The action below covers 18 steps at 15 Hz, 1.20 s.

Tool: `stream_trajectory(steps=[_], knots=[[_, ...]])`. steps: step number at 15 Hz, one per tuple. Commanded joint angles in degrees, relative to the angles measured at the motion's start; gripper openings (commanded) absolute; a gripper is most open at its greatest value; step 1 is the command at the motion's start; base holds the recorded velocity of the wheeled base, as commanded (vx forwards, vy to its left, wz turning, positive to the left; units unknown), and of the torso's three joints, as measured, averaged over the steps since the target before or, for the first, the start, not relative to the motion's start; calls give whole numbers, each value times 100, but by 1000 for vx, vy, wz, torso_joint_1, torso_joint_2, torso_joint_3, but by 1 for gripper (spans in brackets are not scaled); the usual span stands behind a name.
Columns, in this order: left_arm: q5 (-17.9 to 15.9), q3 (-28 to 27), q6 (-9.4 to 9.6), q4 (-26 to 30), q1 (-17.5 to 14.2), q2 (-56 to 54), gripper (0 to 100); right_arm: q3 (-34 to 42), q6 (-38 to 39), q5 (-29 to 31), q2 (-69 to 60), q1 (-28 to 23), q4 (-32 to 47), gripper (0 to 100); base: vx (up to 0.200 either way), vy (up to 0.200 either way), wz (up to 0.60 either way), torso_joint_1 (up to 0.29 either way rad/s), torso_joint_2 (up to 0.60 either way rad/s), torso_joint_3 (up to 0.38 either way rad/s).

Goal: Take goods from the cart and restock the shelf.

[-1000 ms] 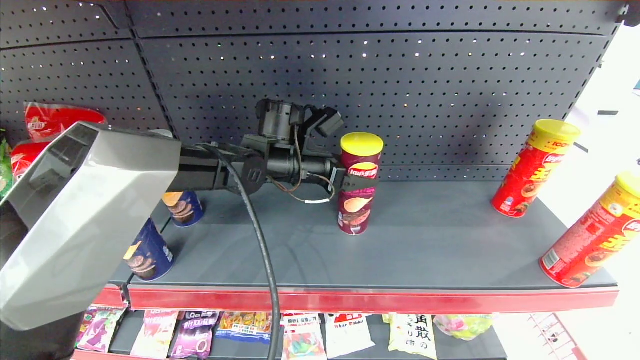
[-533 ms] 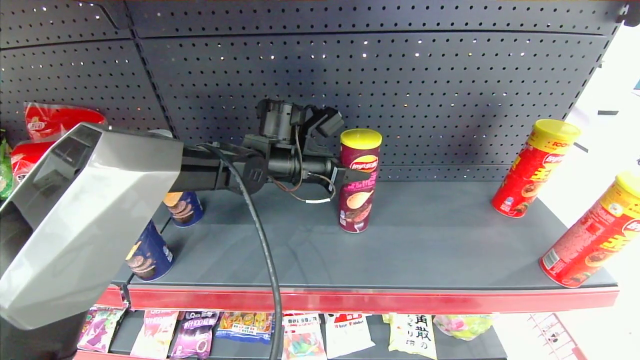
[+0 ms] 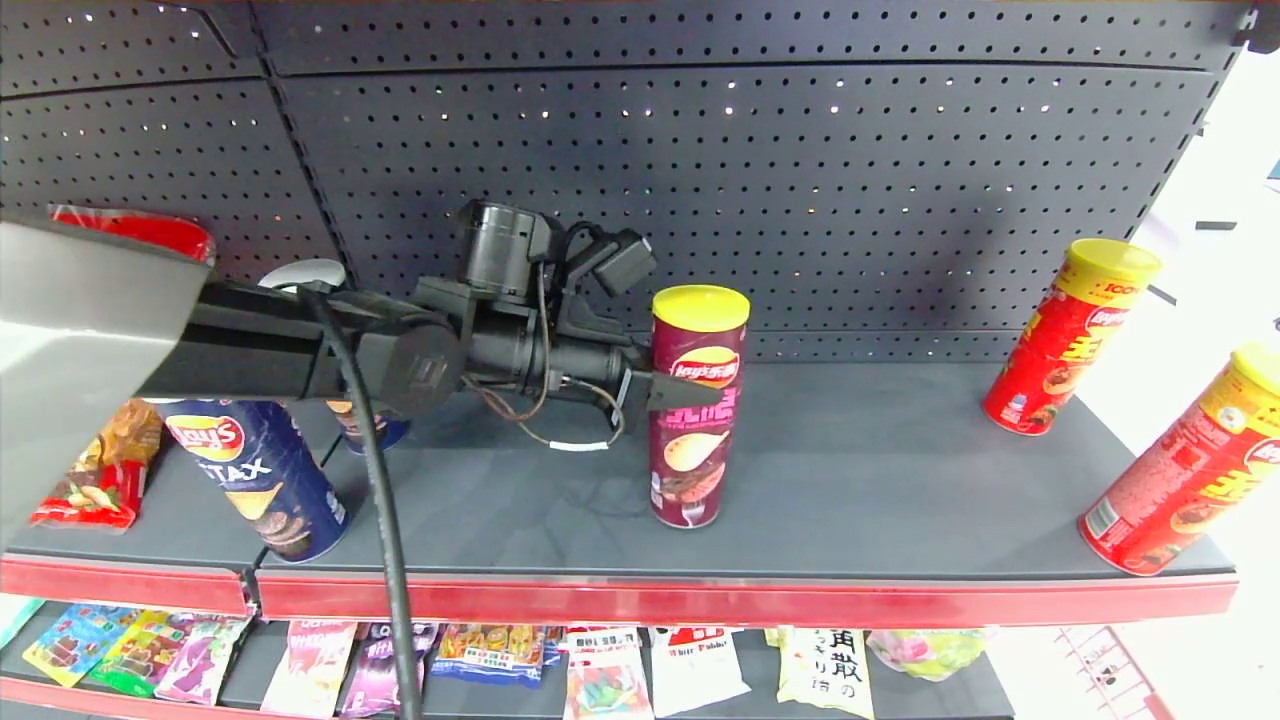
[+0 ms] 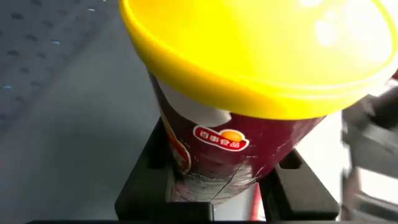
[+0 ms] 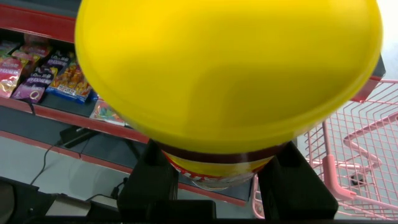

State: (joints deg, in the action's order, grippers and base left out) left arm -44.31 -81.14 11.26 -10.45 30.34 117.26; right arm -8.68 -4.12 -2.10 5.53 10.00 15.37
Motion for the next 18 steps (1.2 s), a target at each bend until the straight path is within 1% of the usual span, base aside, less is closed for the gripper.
stream_trajectory(steps=[1,2,4,6,7,8,14,16,18], knots=[[-104,459,324,-1,-2,-406,0,-2,-1,-1,9,2,1,0,0,0,0,0,0,0],[-104,538,500,-1,-2,-379,0,-2,-10,-1,9,2,1,0,0,0,0,0,0,0],[-104,617,552,-1,7,-344,0,-2,-10,-1,9,2,1,0,0,0,0,0,0,0],[-95,608,552,-247,16,-239,0,-2,-10,-1,9,2,10,0,0,0,0,0,0,0],[-104,635,535,-485,51,-151,0,-2,-10,-1,9,2,10,0,0,0,0,0,0,0],[-104,661,491,-555,103,-133,0,-2,-10,-1,9,2,1,0,0,0,0,0,0,0],[-121,793,482,-564,139,-98,0,-2,-10,-1,9,2,10,0,0,0,0,0,0,0],[-121,802,438,-564,165,-116,0,-2,-10,-1,9,2,1,0,0,0,0,0,0,0],[-121,802,350,-564,270,-151,0,-2,-10,-1,9,2,10,0,0,0,0,0,0,0]])
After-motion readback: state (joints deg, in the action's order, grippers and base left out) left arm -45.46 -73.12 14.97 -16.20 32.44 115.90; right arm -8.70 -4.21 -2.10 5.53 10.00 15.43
